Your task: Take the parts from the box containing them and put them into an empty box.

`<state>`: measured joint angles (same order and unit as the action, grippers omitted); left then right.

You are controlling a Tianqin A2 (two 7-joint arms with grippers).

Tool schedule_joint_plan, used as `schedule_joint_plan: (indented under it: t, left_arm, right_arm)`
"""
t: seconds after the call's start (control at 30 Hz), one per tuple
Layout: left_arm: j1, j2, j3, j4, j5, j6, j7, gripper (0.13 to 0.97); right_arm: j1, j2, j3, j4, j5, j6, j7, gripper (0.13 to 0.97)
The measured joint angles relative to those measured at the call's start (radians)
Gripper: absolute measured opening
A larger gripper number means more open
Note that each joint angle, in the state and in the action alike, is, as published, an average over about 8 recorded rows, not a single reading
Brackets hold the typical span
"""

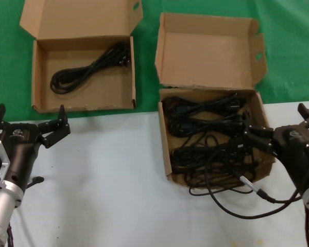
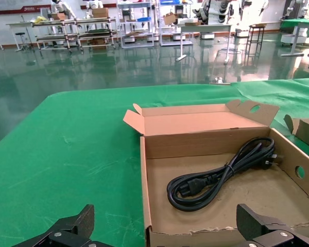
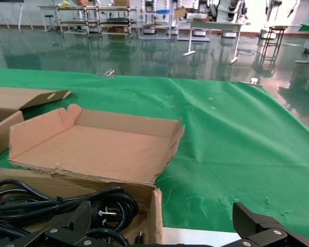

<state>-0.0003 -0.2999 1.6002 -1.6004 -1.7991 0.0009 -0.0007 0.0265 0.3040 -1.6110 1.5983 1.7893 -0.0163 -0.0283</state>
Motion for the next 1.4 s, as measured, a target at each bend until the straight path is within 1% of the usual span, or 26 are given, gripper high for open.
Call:
schedule_joint_plan:
  t: [1.4]
  left_arm:
    - [0.000, 0.000, 0.000, 0.000, 0.000, 0.000, 0.000, 0.966]
  right_arm:
    - [0.000, 0.000, 0.000, 0.000, 0.000, 0.000, 0.000, 0.966]
